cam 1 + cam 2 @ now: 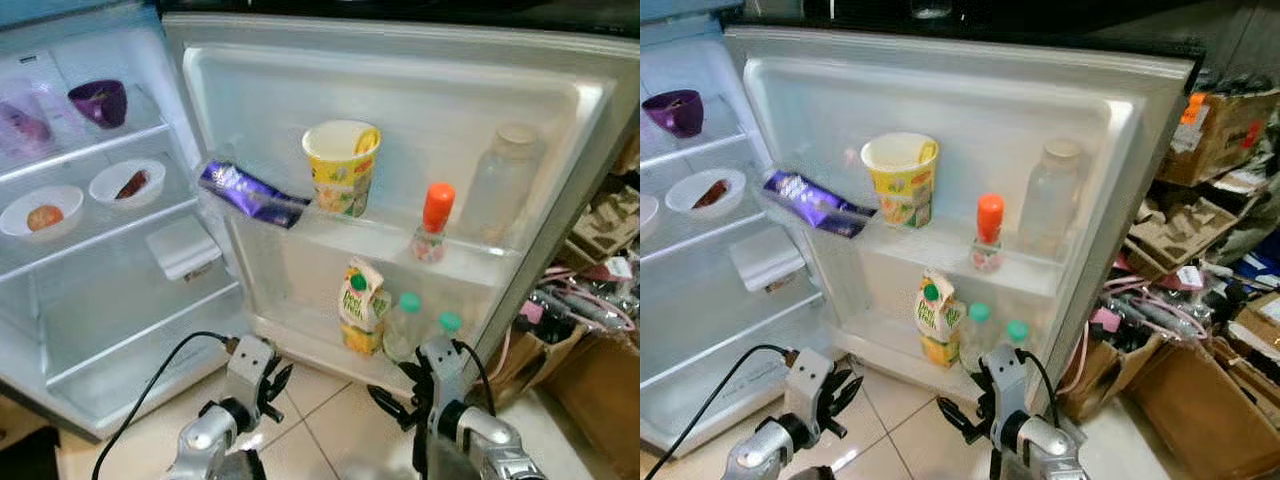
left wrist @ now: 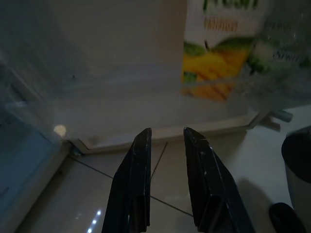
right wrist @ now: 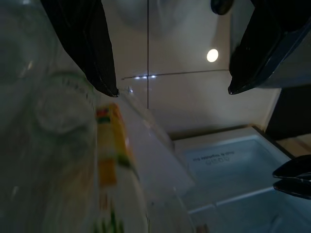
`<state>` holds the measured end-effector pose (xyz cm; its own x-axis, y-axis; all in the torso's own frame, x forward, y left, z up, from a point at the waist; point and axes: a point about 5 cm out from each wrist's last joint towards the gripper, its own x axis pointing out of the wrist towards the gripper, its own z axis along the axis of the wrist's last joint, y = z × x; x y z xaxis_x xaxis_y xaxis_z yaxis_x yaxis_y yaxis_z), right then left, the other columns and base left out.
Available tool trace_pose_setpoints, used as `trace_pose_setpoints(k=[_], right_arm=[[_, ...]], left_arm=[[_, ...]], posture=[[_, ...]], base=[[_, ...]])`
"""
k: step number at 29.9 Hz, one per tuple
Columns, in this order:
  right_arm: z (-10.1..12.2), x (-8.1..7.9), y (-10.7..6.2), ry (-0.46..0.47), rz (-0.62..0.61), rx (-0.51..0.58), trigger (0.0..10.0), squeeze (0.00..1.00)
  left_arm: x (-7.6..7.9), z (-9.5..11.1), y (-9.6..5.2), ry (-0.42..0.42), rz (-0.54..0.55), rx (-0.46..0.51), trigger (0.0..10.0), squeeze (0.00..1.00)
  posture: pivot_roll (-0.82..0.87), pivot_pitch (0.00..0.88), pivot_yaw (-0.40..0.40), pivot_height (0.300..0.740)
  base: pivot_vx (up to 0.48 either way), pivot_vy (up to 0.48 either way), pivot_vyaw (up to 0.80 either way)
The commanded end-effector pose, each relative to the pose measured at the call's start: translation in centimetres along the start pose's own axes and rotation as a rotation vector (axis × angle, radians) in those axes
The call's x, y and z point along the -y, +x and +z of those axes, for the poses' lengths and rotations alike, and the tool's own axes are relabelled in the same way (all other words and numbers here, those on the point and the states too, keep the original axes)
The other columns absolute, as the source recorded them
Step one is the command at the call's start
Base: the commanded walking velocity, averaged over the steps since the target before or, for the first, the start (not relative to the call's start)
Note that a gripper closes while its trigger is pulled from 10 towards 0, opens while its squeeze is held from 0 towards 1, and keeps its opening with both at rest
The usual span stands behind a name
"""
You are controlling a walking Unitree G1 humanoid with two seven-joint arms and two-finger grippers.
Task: Restocking fridge
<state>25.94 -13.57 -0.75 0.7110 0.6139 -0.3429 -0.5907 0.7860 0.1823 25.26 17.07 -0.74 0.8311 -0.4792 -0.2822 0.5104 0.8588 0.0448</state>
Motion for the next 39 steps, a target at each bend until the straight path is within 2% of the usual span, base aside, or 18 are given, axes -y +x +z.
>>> trace_pose_setpoints(k=[1,7,9,20,25,28,32,39], right_arm=[[-0.4,-0.2,0.1,0.003,-0.006,-0.018,10.0,0.0],[-0.6,-0.3,0.0,0.002,0.001,-0.02,10.0,0.0],[-0.8,-0.3,-0.1,0.007,0.002,-0.024,10.0,0.0],[-1.1,-0.2,-0.3,0.013,-0.002,-0.035,10.0,0.0],[-1.2,-0.3,-0.4,0.018,-0.004,-0.04,10.0,0.0],[-1.2,-0.2,-0.4,0.018,-0.005,-0.04,10.0,0.0],[-1.2,-0.3,-0.4,0.035,0.013,-0.024,10.0,0.0],[-1.3,-0.2,-0.6,0.041,0.019,-0.029,10.0,0.0]], left_arm=[[-0.6,-0.5,-0.7,0.009,0.013,-0.035,10.0,0.0],[-0.6,-0.7,-0.7,0.007,0.021,-0.05,10.0,0.0],[-0.6,-1.2,-0.8,0.002,0.04,-0.093,10.0,0.0],[-0.7,-2.0,-0.9,-0.006,0.083,-0.169,10.0,0.0],[-0.8,-2.7,-0.8,-0.016,0.113,-0.259,10.0,0.0],[-0.8,-2.7,-0.8,-0.019,0.115,-0.258,10.0,0.0],[-0.7,-2.9,-1.0,0.012,0.101,-0.265,10.0,0.0],[-0.7,-3.5,-1.5,0.014,0.112,-0.303,10.0,0.0]], posture=[[-0.02,0.061,0.037,0.628],[-0.02,0.062,0.037,0.628],[-0.02,0.062,0.037,0.628],[-0.03,0.061,0.037,0.628],[-0.02,0.061,0.038,0.628],[-0.02,0.061,0.038,0.628],[-0.03,0.06,0.039,0.628],[-0.03,0.06,0.039,0.657]], base=[[0.0,0.0,0.0],[0.0,0.0,0.0],[0.0,0.0,0.0],[0.0,0.0,0.0],[-0.328,0.0,0.0],[-0.48,0.0,0.0],[0.0,0.0,0.0],[0.0,0.0,0.0]])
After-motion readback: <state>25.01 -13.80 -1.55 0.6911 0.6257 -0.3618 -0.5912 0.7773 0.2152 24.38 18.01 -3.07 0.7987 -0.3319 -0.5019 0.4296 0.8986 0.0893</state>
